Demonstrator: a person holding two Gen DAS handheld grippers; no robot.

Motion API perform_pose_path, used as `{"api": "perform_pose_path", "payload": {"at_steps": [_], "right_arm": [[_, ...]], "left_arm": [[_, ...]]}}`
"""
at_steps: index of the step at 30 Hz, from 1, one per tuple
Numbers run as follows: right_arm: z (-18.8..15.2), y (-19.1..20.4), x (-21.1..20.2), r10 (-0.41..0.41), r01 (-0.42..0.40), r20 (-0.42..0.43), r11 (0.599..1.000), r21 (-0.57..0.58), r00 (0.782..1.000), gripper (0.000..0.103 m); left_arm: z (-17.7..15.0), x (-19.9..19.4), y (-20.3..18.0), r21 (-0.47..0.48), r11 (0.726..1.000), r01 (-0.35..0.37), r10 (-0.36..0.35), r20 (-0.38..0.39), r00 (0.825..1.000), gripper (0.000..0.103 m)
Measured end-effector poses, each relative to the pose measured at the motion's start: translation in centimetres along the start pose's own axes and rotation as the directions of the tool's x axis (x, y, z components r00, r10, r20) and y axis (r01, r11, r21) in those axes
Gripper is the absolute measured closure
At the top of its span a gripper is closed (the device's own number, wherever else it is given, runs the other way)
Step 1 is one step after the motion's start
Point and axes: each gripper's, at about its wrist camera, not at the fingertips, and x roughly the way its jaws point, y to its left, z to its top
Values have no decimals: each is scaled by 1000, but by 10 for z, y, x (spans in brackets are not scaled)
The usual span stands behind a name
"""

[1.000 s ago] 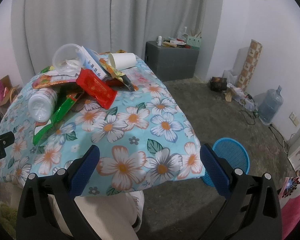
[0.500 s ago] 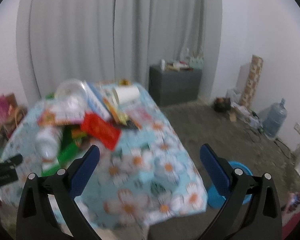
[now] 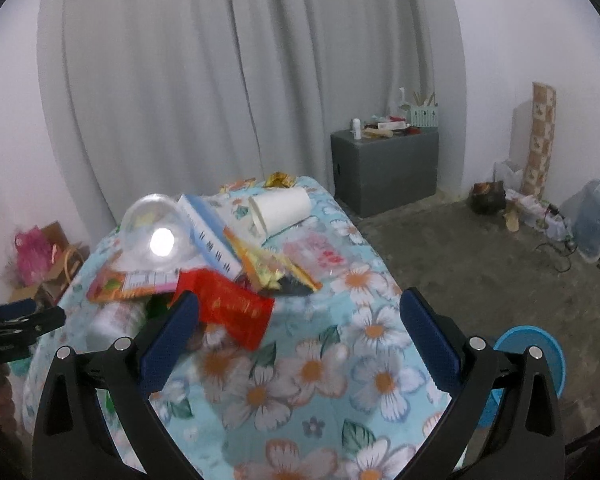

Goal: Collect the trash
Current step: 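Grasp the white paper cup with the right gripper while the left grasps the clear plastic lid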

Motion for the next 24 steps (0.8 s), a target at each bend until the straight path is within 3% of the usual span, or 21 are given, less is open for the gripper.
{"api": "perform_pose_path", "payload": {"at_steps": [2, 4, 9, 16, 18, 24], "right_arm": [[8, -3, 6, 23, -23, 0, 1000, 12, 1000, 5], [22, -3, 15, 46, -46, 5, 999, 7, 999, 5], [66, 2, 45, 106, -106, -10, 994, -34, 994, 6], [118, 39, 130, 115, -151, -184, 968, -199, 976, 18], [122, 54, 159, 112, -173, -257, 958, -228, 960, 24], [118, 83, 223, 12, -159, -369, 915, -371, 929, 31]], "left_arm": [[7, -1, 5, -22, 996, 87, -86, 58, 995, 9], [16, 2, 3, -22, 993, 116, -114, 81, 990, 9], [45, 17, -8, 37, 993, 111, -115, 114, 987, 9], [71, 50, -20, 78, 983, 164, -170, 75, 983, 10], [76, 60, -29, 112, 979, 171, -178, 54, 983, 29], [86, 95, -40, 138, 976, 168, -165, -33, 986, 49]]}}
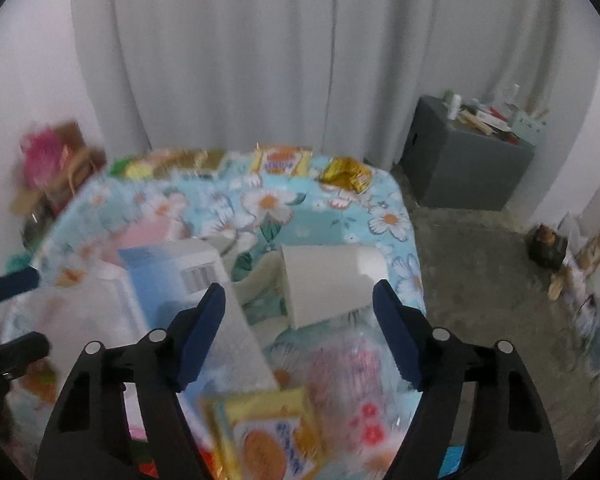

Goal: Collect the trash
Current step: 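Grasp the white paper cup with the right gripper while the left grasps the clear plastic lid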

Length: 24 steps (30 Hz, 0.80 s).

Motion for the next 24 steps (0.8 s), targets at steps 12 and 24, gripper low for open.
{"api": "perform_pose_path", "payload": {"at_steps": [12, 24], "right_arm": [[13, 9, 52, -173, 160, -102, 980, -122, 980, 73], [23, -19, 17, -177, 177, -20, 984, 27, 984, 100]], "left_arm": [[5, 33, 12, 2, 999, -48, 48, -71, 996, 92], [13, 11, 19, -45, 999, -10, 11, 28, 1000, 99]]}}
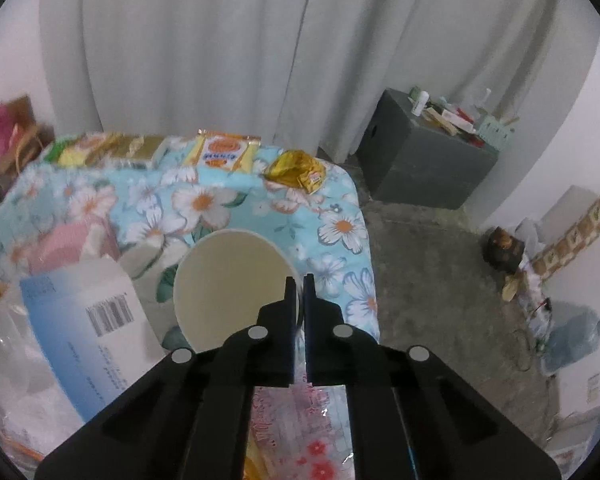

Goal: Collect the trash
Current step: 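Grasp the white paper cup with the right gripper while the left grasps the clear plastic lid, then carry cup and lid to the blue wastebasket and open both grippers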

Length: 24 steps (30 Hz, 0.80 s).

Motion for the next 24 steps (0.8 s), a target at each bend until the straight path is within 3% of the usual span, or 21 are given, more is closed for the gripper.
{"api": "perform_pose_path", "payload": {"at_steps": [8, 13, 24], "right_arm": [[8, -3, -44, -16, 14, 86, 1000, 21, 996, 100], [9, -7, -93, -27, 22, 168, 999, 28, 985, 100], [-43, -18, -229, -91, 87, 288, 996, 28, 953, 100]], "left_arm": [[6, -40, -3, -21, 1000, 17, -15, 103, 995, 99], [10, -75, -7, -40, 999, 37, -29, 178, 984, 99], [4, -153, -32, -48, 986, 159, -137, 307, 942, 99]]}}
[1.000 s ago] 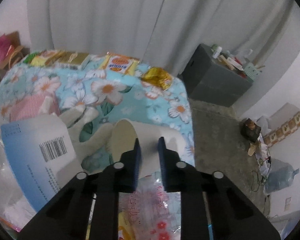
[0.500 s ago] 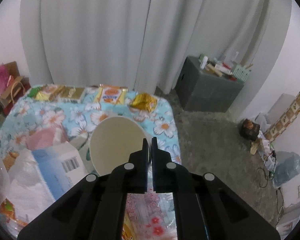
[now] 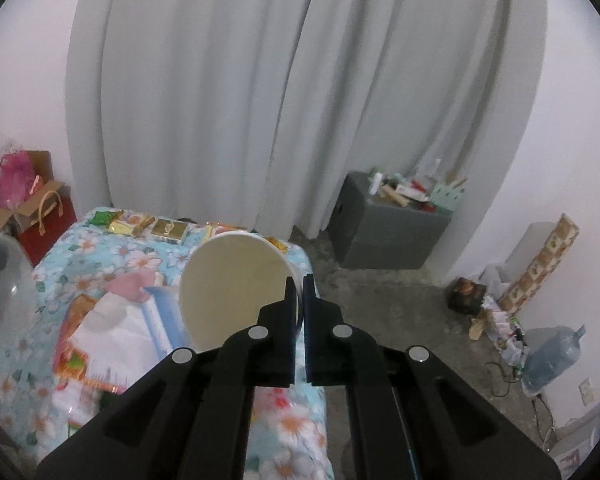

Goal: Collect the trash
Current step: 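Carry cup and lid to the blue wastebasket and open both grippers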

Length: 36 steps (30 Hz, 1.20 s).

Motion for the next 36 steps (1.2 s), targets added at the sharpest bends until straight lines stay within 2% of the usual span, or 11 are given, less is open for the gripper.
{"api": "perform_pose_path", "payload": {"at_steps": [5, 11, 17, 22, 24, 28, 29, 31, 32, 35, 36], "right_arm": [[-23, -17, -51, -32, 32, 4, 999, 23, 999, 100], [-61, -41, -80, -58, 62, -34, 993, 98, 998, 100], [-106, -70, -89, -59, 77, -95, 978, 196, 994, 100], [-148, -101, -85, -61, 102, -144, 950, 295, 988, 100], [-171, -118, -80, -66, 126, -184, 932, 341, 981, 100], [-211, -148, -67, -61, 170, -262, 893, 416, 963, 100], [-225, -160, -62, -57, 185, -286, 877, 444, 957, 100], [-246, -176, -52, -40, 202, -320, 847, 491, 947, 100], [-258, -186, -46, -30, 211, -336, 831, 516, 941, 100], [-300, -217, -22, 7, 252, -397, 762, 596, 918, 100], [-310, -224, -15, 13, 264, -411, 747, 611, 912, 100]], "left_arm": [[-3, -18, -30, 18, 998, 63, -63, 8, 998, 99], [-16, -13, -76, 55, 985, 162, -160, -41, 986, 99], [-30, 13, -123, 72, 964, 256, -245, -131, 961, 99], [-46, 46, -161, 69, 946, 318, -295, -232, 927, 99], [-53, 65, -177, 70, 934, 349, -317, -287, 904, 99], [-69, 108, -220, 73, 905, 419, -358, -403, 842, 99], [-76, 124, -234, 69, 896, 439, -367, -440, 819, 99], [-88, 151, -252, 70, 886, 458, -369, -490, 790, 99], [-97, 168, -267, 72, 881, 468, -366, -524, 769, 99], [-121, 212, -295, 71, 873, 482, -349, -600, 720, 99], [-132, 229, -308, 70, 872, 485, -338, -631, 698, 99]]}}
